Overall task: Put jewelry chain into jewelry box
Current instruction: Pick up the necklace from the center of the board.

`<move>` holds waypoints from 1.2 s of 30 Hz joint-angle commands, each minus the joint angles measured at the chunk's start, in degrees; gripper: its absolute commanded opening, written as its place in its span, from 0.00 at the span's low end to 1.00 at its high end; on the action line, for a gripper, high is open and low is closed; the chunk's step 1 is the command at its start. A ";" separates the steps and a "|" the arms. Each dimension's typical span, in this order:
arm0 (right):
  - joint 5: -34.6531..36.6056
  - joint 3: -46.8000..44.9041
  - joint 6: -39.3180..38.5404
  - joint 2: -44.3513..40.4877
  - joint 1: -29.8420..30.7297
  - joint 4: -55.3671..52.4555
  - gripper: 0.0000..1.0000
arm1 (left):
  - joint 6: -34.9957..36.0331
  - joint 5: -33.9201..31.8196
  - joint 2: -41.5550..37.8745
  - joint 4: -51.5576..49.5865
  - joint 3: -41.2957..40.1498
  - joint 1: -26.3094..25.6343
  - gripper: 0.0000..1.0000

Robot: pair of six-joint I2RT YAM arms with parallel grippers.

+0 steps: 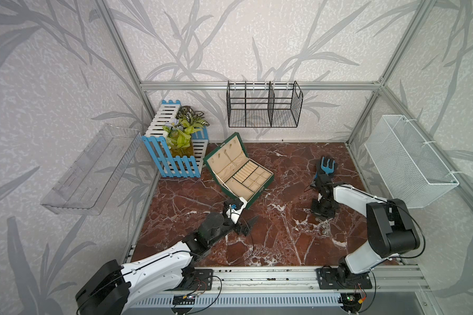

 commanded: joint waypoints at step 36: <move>-11.42 -3.05 0.31 -32.77 6.70 6.27 0.00 | -0.79 18.56 55.06 34.49 23.86 -7.06 0.77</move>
